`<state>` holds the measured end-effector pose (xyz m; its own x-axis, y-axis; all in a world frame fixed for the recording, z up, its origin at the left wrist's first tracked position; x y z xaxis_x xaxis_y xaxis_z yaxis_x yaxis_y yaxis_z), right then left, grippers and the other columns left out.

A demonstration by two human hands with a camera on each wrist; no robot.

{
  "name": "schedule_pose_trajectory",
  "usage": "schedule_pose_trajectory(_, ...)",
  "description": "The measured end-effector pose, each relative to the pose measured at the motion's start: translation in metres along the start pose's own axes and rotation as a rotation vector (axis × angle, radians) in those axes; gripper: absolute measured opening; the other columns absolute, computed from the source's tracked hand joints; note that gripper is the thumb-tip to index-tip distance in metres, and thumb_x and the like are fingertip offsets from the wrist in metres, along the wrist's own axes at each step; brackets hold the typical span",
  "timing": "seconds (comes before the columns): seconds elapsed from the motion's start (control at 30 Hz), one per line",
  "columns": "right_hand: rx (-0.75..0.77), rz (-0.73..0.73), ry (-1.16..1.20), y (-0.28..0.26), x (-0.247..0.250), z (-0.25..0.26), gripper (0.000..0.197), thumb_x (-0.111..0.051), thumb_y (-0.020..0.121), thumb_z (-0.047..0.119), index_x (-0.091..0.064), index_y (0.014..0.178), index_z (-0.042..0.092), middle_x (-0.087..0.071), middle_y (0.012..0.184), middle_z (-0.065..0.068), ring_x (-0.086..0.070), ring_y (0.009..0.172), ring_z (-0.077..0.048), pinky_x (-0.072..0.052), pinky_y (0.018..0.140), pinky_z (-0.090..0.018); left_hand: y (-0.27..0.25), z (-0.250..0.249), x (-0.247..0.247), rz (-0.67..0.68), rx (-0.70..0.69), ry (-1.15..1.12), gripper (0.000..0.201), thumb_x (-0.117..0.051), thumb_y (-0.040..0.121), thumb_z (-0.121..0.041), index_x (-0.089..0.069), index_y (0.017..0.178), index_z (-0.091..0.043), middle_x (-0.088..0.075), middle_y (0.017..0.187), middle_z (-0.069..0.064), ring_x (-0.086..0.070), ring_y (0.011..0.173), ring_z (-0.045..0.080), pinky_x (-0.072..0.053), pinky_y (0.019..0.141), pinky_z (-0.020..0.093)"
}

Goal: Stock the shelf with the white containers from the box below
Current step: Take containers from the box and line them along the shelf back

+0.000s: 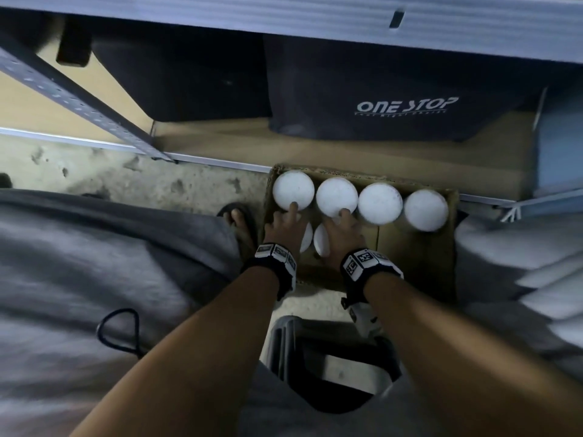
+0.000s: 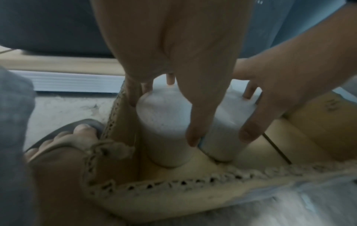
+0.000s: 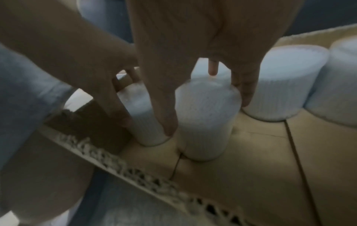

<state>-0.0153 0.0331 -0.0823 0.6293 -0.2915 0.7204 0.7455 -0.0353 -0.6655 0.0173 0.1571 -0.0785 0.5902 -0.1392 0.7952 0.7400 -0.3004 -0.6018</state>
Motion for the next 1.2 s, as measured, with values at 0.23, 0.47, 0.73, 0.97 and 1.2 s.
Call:
schedule_pose_trajectory(0.23,0.012,0.015,0.038,-0.014,0.018,-0.006,0.08,-0.075,0.07,0.037,-0.033,0.137,0.025,-0.024,0.136,-0.012,-0.044,0.119,-0.042,-0.047,0.092,-0.05,-0.005,0.003,0.012,0.08,-0.001,-0.081,0.073,-0.066,0.084,-0.03,-0.027,0.145,-0.024,-0.017,0.15,0.011,-0.032,0.128,0.043,-0.04,0.099,0.056)
schedule_pose_trajectory(0.47,-0.041,0.037,0.081,-0.047,0.057,-0.008,0.076,-0.068,0.067,0.046,-0.028,0.131,0.041,-0.018,0.137,-0.008,-0.035,0.123,-0.043,-0.039,0.099,-0.055,-0.033,-0.007,0.058,0.072,-0.031,-0.135,0.082,-0.062,0.072,-0.052,-0.025,0.142,-0.032,-0.02,0.148,0.006,-0.023,0.136,0.044,-0.033,0.103,0.061)
schedule_pose_trajectory(0.73,0.033,-0.093,0.021,-0.093,0.118,-0.001,0.077,-0.066,0.057,0.049,-0.037,0.127,0.035,-0.044,0.135,-0.002,-0.041,0.126,-0.031,-0.039,0.102,-0.044,-0.091,-0.027,0.141,-0.117,-0.122,-0.072,0.078,-0.072,0.07,-0.033,-0.038,0.137,-0.016,-0.038,0.133,0.012,-0.04,0.124,0.039,-0.041,0.098,0.046)
schedule_pose_trajectory(0.97,0.038,-0.274,0.007,-0.159,0.195,-0.008,0.073,-0.079,0.063,0.035,-0.041,0.126,0.038,-0.028,0.133,-0.007,-0.037,0.121,-0.042,-0.046,0.095,-0.051,-0.13,-0.04,0.218,-0.197,-0.171,-0.012,0.087,-0.081,0.055,-0.042,-0.042,0.131,-0.029,-0.037,0.123,0.006,-0.043,0.115,0.039,-0.047,0.08,0.045)
schedule_pose_trajectory(1.2,0.108,-0.443,0.019,-0.218,0.253,-0.008,0.088,-0.083,0.06,0.037,-0.038,0.136,0.032,-0.036,0.134,-0.006,-0.039,0.122,-0.037,-0.047,0.092,-0.046,-0.174,-0.05,0.286,-0.314,-0.24,-0.045,0.088,-0.084,0.055,-0.04,-0.046,0.134,-0.031,-0.043,0.126,0.006,-0.051,0.117,0.032,-0.05,0.093,0.043)
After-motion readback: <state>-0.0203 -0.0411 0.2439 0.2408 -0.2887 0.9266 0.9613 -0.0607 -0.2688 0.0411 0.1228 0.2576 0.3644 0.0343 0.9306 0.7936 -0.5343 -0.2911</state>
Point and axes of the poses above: each hand's wrist, its own y-axis towards the middle knuckle, its own x-axis out of the back of the hand, z = x × y, the point moved 1 cm from there along y, towards the middle knuckle
